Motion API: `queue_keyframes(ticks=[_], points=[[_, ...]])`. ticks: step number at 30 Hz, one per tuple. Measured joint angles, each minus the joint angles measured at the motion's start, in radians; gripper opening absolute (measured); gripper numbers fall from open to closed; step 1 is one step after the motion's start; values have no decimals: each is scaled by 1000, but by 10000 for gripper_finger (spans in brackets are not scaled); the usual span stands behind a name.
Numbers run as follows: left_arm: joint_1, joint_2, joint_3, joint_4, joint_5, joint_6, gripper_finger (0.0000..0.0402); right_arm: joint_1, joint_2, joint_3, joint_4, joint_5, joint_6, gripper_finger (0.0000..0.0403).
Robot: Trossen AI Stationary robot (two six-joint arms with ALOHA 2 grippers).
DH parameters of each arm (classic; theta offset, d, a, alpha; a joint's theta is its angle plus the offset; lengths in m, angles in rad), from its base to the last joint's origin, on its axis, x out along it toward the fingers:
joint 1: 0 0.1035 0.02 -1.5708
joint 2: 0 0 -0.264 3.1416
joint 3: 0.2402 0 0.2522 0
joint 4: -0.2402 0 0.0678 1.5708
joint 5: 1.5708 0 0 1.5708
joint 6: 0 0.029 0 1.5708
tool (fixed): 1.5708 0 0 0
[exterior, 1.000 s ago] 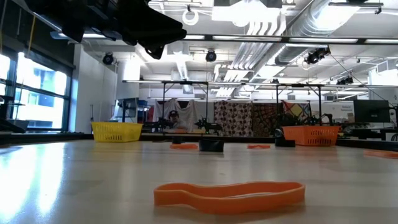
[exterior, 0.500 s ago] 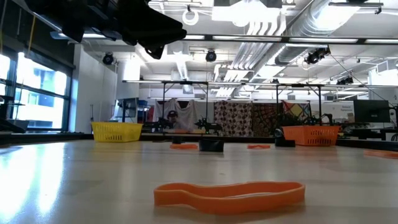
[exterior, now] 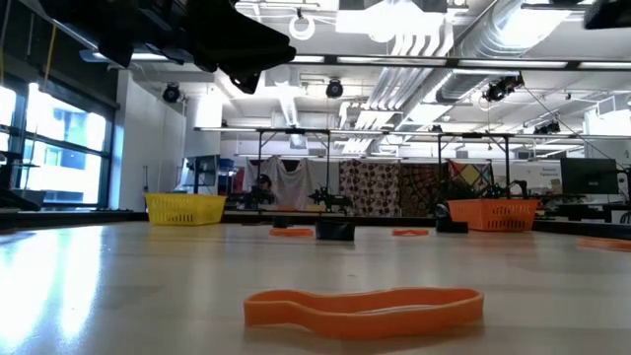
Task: Sort rubber bands into baskets
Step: Put the orange rubber band into the green bin
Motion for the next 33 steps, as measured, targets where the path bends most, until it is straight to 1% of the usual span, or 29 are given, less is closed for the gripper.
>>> queue_keyframes(ticks=[4, 7, 12, 15, 20, 23, 28, 30, 33], points=[[0, 0, 0, 0, 0, 0, 80, -22, 3, 0, 132, 31, -38, 0], [0, 0, 0, 0, 0, 0, 80, -21, 29, 0, 176, 40, -30, 0], [0, 0, 0, 1, 0, 0, 80, -10, 101, 0, 206, 15, 30, 0], [0, 0, 0, 1, 0, 0, 80, 2, 148, -1, 221, -25, 83, 6], [0, 0, 0, 1, 0, 0, 80, 27, 217, -1, 277, -79, 145, 29], [0, 0, 0, 1, 0, 0, 80, 30, 252, -1, 292, -141, 189, 48], [0, 0, 0, 1, 0, 0, 80, 34, 287, -1, 294, -178, 290, 78], [0, 0, 0, 1, 0, 0, 80, 34, 290, -1, 293, -173, 312, 88], [0, 0, 0, 1, 0, 0, 80, 31, 289, -9, 298, -137, 325, 98]])
